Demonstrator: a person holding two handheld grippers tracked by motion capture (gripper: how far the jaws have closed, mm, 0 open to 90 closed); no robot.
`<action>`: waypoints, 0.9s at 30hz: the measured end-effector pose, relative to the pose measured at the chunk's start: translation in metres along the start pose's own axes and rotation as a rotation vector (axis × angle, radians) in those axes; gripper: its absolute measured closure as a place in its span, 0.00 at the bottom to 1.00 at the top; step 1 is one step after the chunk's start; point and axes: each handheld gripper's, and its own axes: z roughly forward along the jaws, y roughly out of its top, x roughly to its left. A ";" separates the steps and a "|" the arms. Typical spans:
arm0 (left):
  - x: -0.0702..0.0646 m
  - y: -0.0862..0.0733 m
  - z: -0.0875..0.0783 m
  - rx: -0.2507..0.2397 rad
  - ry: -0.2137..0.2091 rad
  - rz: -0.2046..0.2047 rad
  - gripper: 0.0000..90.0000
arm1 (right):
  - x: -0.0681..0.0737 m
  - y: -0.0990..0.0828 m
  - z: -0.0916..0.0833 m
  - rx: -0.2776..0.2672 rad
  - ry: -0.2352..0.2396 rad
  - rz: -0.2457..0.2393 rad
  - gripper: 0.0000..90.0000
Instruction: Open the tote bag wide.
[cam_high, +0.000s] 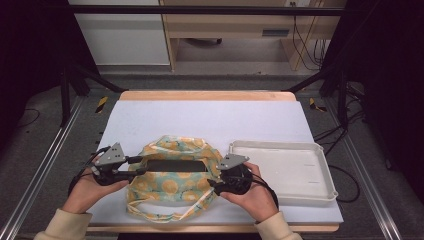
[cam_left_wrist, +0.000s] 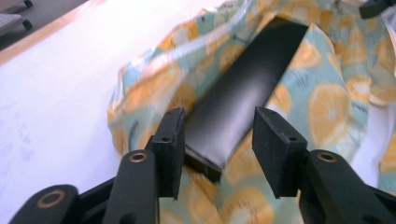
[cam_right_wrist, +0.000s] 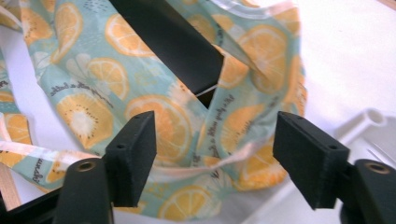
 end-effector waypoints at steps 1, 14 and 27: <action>0.002 0.003 0.003 0.009 -0.003 0.008 0.63 | 0.000 -0.001 -0.002 -0.002 -0.005 0.002 0.32; 0.015 0.020 0.029 0.087 -0.041 0.072 0.64 | -0.015 -0.017 -0.022 -0.057 -0.056 0.084 0.14; 0.012 0.031 0.041 0.210 -0.102 0.193 0.48 | -0.027 -0.031 -0.034 -0.082 -0.089 0.143 0.14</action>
